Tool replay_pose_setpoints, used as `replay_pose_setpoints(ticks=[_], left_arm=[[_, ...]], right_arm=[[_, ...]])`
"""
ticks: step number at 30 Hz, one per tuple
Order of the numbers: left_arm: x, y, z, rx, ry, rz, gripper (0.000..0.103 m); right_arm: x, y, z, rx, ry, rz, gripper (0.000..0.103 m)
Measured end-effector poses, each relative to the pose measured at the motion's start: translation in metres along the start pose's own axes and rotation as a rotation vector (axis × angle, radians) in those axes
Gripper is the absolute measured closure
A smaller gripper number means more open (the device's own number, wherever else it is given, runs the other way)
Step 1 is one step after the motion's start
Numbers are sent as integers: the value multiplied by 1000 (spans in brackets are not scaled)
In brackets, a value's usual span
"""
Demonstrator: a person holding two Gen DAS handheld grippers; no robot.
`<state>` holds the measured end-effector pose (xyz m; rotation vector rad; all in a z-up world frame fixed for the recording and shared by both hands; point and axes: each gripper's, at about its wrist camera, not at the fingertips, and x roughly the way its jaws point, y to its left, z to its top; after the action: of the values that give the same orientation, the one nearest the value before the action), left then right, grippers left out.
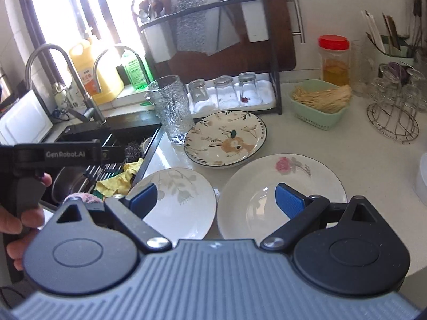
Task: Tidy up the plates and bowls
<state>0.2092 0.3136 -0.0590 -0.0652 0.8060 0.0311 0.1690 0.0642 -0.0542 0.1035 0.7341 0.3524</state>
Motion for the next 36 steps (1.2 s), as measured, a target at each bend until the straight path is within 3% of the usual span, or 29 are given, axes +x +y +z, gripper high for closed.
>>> replay_pose_setpoints(ticks=[5,8,11,14,18,20,23,27,32,34,36], left_arm=[[30,26,6,45,73,-42,1],[44,35,11,79,98,-63,1],[57,46,17,92,112,-88,1],[69,54,21,95,126,-108,1],[80,66,22,73,142,-155,1],[87,72,19,51,161,-184,2],[97,76,13,44,196,-217,2],[107,74,1,79,236,-277,9],[117,78,-12,71,273,-366,33],[119,78,-16,74,283,-403,40],[117,75,-19,93,269,-428,44]], right_arm=[[17,28,1,-41,49,-45,6],[22,45,9,-85,16,-51,6],[26,45,13,5,4,-80,6],[39,40,6,104,66,-113,6],[46,38,-6,177,80,-141,9],[48,35,-10,205,78,-142,32],[54,25,-15,281,97,-153,46],[60,24,-23,316,133,-173,56],[68,29,-29,332,180,-166,69],[70,26,-31,366,197,-143,76],[72,24,-33,379,208,-144,76]])
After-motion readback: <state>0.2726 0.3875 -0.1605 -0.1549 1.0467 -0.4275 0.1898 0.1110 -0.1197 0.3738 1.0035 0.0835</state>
